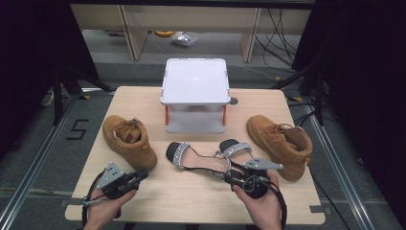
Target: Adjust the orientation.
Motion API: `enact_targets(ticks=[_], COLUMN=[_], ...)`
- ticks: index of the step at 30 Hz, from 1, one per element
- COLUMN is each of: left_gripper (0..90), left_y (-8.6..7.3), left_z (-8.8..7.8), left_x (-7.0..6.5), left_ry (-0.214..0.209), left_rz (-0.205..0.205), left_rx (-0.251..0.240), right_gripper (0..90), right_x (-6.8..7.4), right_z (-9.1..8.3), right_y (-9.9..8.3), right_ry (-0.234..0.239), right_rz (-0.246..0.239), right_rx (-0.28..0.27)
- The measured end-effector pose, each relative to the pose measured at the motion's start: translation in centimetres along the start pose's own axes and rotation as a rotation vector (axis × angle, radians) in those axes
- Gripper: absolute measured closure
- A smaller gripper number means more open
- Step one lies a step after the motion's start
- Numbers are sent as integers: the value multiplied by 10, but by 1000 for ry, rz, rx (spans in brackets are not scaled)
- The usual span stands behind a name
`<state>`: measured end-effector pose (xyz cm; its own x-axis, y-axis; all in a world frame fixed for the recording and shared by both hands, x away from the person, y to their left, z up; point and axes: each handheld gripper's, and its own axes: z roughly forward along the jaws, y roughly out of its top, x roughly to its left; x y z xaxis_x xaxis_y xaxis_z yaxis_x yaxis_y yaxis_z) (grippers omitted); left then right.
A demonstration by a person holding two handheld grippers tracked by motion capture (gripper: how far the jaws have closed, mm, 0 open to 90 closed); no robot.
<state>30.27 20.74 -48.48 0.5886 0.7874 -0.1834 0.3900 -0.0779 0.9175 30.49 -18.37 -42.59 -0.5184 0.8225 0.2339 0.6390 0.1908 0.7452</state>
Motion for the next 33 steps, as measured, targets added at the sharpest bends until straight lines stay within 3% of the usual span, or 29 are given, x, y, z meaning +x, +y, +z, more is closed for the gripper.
enact_targets(ticks=[1, 5, 6, 12, 21, 23, 24, 25, 29, 31, 32, 33], left_gripper=[817, 797, 797, 824, 893, 894, 893, 893, 893, 893, 893, 893], left_y=[1, 1, 1, 1, 3, 4, 4, 5, 8, 9, 9, 8], left_z=[7, 18, 21, 32, 55, 68, 68, 77, 90, 103, 103, 108], left_x=[-4, -11, -13, -21, -33, -39, -39, -41, -47, -52, -52, -53], left_ry=[-24, -51, -55, -91, -131, -160, -160, -171, -196, -204, -204, -209], left_rz=[25, 49, 53, 59, 74, 78, 78, 86, 95, 109, 109, 106], left_rx=[11, 21, 24, 39, 133, 155, 155, 169, 195, 234, 234, 236], right_gripper=[735, 778, 785, 832, 900, 895, 895, 885, 893, 900, 900, 900], right_x=[-4, -10, -10, -15, -22, -21, -21, -23, -26, -28, -28, -29], right_z=[2, 5, 7, 16, 37, 49, 49, 59, 76, 92, 92, 102], right_y=[4, 12, 14, 22, 54, 66, 66, 74, 84, 91, 91, 94], right_ry=[6, -25, -14, -19, -80, -84, -84, -85, -105, -108, -108, -121], right_rz=[32, 17, 44, 41, -3, 11, 11, -15, -41, -47, -47, -43], right_rx=[7, 20, 23, 45, 108, 159, 159, 198, 231, 290, 290, 344])
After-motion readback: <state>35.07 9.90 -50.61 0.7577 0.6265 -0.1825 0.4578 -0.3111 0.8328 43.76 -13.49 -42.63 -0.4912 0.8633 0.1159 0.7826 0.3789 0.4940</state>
